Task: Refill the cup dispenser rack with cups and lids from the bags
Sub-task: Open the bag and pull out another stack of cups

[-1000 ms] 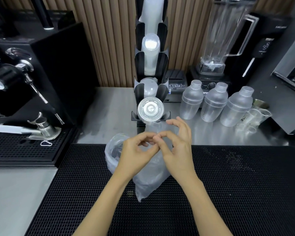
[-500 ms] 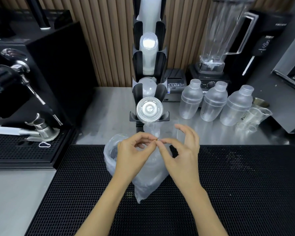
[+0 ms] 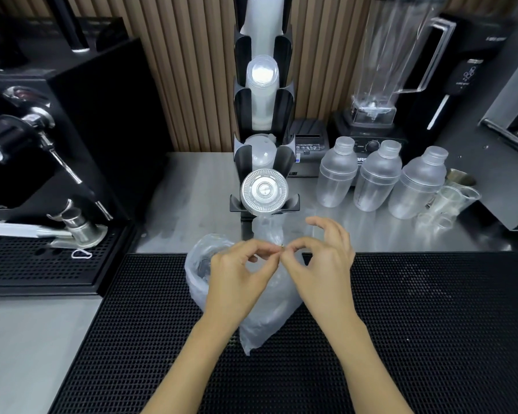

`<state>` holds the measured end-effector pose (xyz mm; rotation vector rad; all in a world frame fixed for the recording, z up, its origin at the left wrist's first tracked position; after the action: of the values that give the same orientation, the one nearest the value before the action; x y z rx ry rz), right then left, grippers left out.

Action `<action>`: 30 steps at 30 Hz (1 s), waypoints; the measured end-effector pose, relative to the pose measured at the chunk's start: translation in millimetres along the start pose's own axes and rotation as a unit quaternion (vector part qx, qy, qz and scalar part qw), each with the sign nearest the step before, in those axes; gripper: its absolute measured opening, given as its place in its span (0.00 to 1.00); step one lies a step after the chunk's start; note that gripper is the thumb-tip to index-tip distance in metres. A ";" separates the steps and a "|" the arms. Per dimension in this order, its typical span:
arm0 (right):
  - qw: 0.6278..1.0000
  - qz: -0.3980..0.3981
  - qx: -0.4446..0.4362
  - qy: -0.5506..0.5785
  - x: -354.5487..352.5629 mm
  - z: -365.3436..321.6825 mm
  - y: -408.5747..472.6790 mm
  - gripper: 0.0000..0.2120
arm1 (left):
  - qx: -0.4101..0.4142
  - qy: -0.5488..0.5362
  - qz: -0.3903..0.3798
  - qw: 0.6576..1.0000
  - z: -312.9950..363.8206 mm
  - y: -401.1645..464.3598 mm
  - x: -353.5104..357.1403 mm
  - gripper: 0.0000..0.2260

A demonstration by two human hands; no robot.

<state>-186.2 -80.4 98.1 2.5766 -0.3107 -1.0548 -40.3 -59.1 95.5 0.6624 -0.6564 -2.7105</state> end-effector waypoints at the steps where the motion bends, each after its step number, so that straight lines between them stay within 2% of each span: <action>1: 1.000 0.003 0.000 0.005 -1.6 -0.3 2.8 0.02 | 0.039 0.036 -0.004 0.999 6.3 -1.3 2.7 0.03; 3: 1.000 0.008 -0.018 0.013 -3.7 -4.7 6.5 0.02 | 0.095 0.100 -0.027 0.990 10.9 -4.5 13.3 0.07; 5: 0.999 0.007 -0.043 0.016 -4.0 -10.8 6.9 0.02 | 0.111 0.121 -0.063 0.984 9.8 -6.5 23.4 0.10; 6: 0.998 0.005 -0.052 0.020 -4.2 -13.1 6.7 0.01 | 0.100 0.106 -0.073 0.987 8.7 -7.0 24.4 0.11; 8: 0.998 0.001 -0.057 0.028 -4.3 -13.5 5.5 0.03 | 0.014 0.015 -0.055 0.998 -0.6 -4.5 14.5 0.09; 10: 0.998 -0.014 -0.049 0.042 -2.8 -11.5 4.1 0.03 | -0.078 -0.057 -0.023 0.995 -15.3 -2.0 5.5 0.07; 11: 0.997 -0.024 -0.044 0.056 -1.0 -10.4 3.3 0.02 | -0.097 -0.066 -0.023 0.993 -18.0 -0.8 4.4 0.08; 14: 0.993 -0.056 -0.021 0.100 4.2 -7.9 0.0 0.03 | -0.093 -0.047 -0.044 0.994 -18.5 2.5 9.0 0.09; 17: 0.994 -0.033 -0.001 0.107 -2.4 -2.4 -2.3 0.06 | -0.104 -0.062 -0.035 0.992 -19.6 3.1 9.3 0.10; 20: 0.998 -0.022 -0.009 0.054 -2.8 1.9 -5.9 0.08 | -0.130 -0.109 -0.038 0.985 -22.5 1.7 11.9 0.06; 22: 1.000 -0.014 -0.018 0.001 -0.6 4.0 -7.8 0.07 | -0.140 -0.125 -0.043 0.981 -23.7 0.0 13.3 0.06; 26: 0.999 0.015 -0.039 -0.033 -2.4 1.6 -8.6 0.03 | -0.162 -0.169 -0.028 0.972 -29.4 -5.1 10.8 0.03; 30: 0.999 -0.043 -0.002 -0.029 9.7 7.2 -4.7 0.03 | -0.178 -0.169 -0.024 0.969 -33.6 -9.6 9.2 0.01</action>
<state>-184.1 -80.8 85.2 2.5808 -0.2125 -1.1599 -33.1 -66.3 60.8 0.1308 -0.2070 -2.9055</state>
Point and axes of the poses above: each hand's wrist, its own y-axis towards the middle knuckle, its own x-axis out of the palm, z = x × y, the point moved 10 cm from there along y, towards the middle knuckle, and after that the axes turned 4 degrees about -y, right-handed, at the moved point
